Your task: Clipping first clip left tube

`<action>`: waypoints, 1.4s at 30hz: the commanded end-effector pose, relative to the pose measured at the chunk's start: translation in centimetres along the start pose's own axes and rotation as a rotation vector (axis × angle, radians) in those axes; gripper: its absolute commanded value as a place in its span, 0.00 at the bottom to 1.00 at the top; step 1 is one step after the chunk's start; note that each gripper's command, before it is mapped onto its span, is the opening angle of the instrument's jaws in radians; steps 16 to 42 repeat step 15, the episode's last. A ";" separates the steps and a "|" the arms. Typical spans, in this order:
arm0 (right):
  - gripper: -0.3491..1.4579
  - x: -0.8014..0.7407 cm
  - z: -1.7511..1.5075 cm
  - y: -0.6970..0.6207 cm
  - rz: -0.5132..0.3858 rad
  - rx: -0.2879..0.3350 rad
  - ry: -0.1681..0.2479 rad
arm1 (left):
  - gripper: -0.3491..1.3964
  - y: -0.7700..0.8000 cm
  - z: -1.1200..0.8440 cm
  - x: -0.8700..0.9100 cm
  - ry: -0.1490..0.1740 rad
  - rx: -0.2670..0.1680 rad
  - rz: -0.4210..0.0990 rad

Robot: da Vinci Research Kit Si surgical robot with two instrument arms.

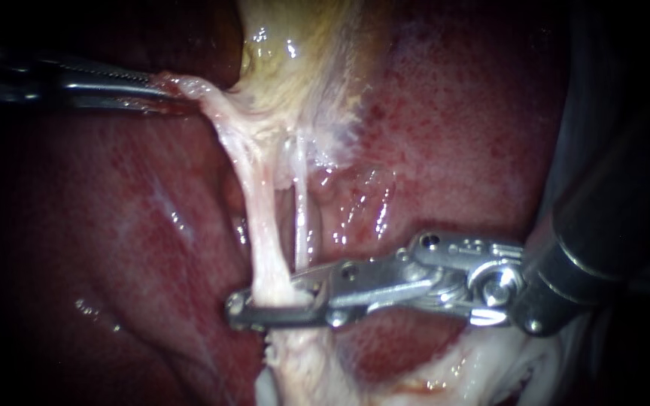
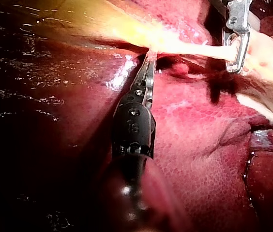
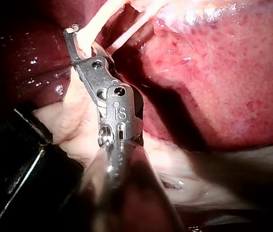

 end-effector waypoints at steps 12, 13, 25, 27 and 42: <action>0.00 -0.01 -0.01 -0.01 -0.002 0.008 -0.003 | 0.00 0.00 0.01 0.00 0.000 0.000 0.000; 0.00 -0.01 -0.01 0.00 -0.002 0.009 -0.004 | 0.00 0.00 0.01 0.00 0.000 0.000 0.000; 0.00 -0.02 0.00 0.02 -0.003 0.010 -0.005 | 0.00 0.00 0.01 0.00 0.000 0.000 0.000; 0.00 -0.02 0.00 0.02 -0.003 0.010 -0.005 | 0.00 0.00 0.01 0.00 0.000 0.000 0.000; 0.00 -0.02 0.00 0.02 -0.003 0.010 -0.005 | 0.00 0.00 0.01 0.00 0.000 0.000 0.000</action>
